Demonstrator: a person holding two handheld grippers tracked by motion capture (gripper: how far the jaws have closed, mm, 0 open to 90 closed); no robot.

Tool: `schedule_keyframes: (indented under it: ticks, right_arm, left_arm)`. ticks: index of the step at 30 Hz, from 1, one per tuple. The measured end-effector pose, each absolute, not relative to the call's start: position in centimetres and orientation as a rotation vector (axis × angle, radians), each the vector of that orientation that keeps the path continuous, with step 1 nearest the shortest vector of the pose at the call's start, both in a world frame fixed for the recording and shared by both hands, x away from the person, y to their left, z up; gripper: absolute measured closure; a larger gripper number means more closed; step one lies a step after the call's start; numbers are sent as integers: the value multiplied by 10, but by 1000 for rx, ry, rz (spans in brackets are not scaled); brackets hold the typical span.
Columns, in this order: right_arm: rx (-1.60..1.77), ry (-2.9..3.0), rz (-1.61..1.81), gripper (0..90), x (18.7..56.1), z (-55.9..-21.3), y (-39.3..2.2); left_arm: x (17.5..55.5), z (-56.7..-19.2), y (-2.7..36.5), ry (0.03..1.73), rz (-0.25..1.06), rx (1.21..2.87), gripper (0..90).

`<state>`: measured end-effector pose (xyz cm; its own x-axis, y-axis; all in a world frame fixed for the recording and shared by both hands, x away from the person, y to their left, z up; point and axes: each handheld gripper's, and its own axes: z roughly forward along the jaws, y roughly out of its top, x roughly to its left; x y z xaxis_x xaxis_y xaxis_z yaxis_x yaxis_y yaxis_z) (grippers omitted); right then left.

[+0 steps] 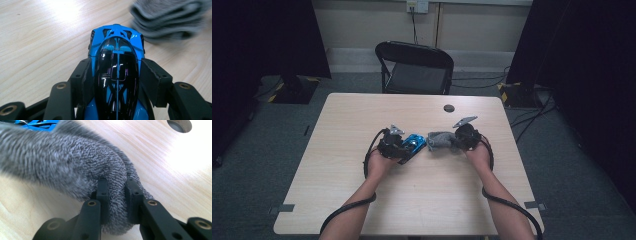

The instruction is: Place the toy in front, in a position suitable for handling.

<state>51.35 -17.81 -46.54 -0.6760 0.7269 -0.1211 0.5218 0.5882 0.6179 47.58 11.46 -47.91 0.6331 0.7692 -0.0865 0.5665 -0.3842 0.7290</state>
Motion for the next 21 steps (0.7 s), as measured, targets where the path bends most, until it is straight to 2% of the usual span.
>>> schedule_keyframes:
  ticks: [17, 21]
  right_arm:
    - [995, 2458, 908, 761, 493, -453, -198]
    - [952, 2478, 952, 761, 481, -449, -198]
  left_arm:
    - [477, -480, 118, 1032, 321, 2075, 450]
    - [476, -480, 118, 1016, 322, 2075, 414]
